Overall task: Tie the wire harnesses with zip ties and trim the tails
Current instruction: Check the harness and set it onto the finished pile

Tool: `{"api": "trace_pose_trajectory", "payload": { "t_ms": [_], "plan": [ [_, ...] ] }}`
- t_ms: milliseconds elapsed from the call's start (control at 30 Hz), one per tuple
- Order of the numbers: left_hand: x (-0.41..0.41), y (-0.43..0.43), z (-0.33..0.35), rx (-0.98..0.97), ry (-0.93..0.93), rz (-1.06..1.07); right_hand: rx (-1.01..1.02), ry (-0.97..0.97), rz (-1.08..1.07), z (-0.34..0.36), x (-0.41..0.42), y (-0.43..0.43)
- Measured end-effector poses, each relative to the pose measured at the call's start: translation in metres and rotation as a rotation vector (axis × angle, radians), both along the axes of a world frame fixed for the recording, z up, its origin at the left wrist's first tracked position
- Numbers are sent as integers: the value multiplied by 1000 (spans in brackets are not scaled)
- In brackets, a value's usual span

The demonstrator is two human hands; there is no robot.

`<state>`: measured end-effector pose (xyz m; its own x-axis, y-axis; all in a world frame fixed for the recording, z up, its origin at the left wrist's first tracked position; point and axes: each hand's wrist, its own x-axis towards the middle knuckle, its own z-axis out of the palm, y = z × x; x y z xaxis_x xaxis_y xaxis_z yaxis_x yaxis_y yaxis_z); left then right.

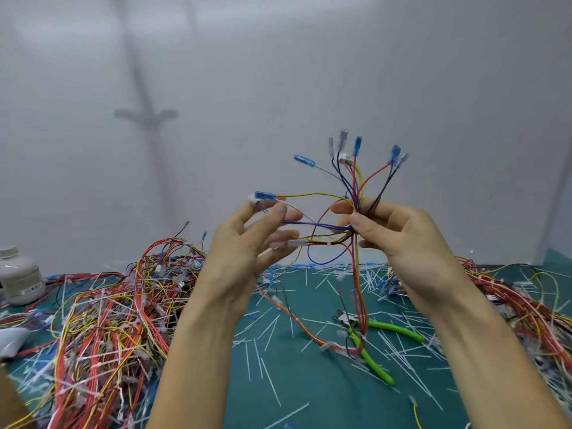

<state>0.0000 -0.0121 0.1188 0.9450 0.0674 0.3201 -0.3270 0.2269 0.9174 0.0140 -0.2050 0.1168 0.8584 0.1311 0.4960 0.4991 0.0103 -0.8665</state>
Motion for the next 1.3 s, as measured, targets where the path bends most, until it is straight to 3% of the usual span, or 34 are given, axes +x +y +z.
{"api": "trace_pose_trajectory", "payload": {
  "t_ms": [167, 367, 633, 867, 1033, 1133, 1300],
  "plan": [
    [-10, 5, 7, 74, -16, 11, 66, -26, -17, 1, -3, 2],
    [-18, 12, 13, 134, -19, -35, 259, 165, 36, 5, -4, -1],
    [-20, 12, 15, 211, -9, 34, 337, 184, 52, 10, -6, -3],
    [-22, 13, 16, 155, -11, -5, 398, 243, 292, 11, -10, -7],
    [-21, 15, 15, 117, 30, -17, 434, 204, 292, 13, -12, -6],
    [-19, 14, 16, 92, 76, 35, 440, 184, 274, 14, -14, -6],
    [-17, 10, 15, 225, 17, 275, 397, 168, 131, 14, -13, -5]
  ]
}}
